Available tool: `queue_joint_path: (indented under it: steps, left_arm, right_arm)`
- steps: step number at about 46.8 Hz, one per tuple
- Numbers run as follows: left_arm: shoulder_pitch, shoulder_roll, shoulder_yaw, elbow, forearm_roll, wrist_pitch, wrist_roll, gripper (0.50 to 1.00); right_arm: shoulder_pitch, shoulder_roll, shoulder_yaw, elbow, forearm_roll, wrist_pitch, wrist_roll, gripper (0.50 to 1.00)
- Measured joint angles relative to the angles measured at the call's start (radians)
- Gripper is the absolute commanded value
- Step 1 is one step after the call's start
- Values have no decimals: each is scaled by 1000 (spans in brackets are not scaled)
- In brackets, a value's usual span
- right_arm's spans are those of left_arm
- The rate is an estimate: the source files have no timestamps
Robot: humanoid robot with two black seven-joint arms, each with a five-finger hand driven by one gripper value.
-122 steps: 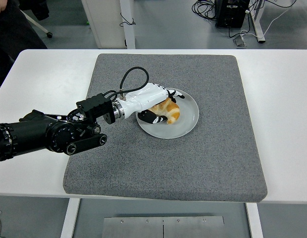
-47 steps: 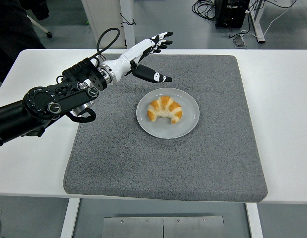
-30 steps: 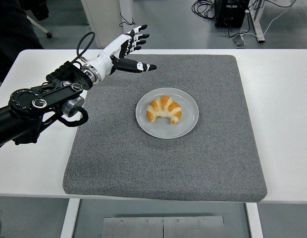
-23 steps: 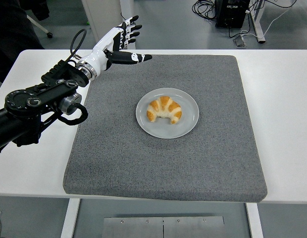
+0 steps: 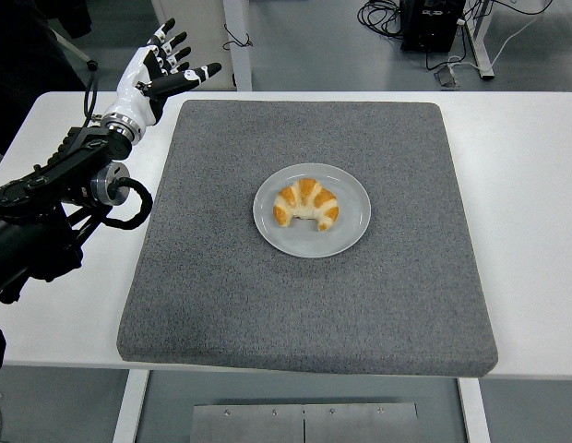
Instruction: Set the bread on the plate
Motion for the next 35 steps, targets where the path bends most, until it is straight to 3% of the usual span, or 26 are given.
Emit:
queue_joint_path:
  steps: [9, 22, 31, 35]
  left_arm:
    - [-12, -68, -30, 141, -69, -19, 0, 974]
    - [4, -126, -180, 221, -145, -165, -12, 974]
    - [8, -132, -209, 233, -147, -255, -87, 974]
    - [8, -134, -209, 233, -147, -266, -98, 974]
  right_arm:
    - [0, 0, 0, 0, 0, 0, 0, 1000]
    - [1, 0, -1, 4, 0, 2, 0, 1000]
    - [2, 0, 1, -1, 0, 0, 0, 1000]
    - [7, 0, 4, 1, 0, 0, 0, 1000]
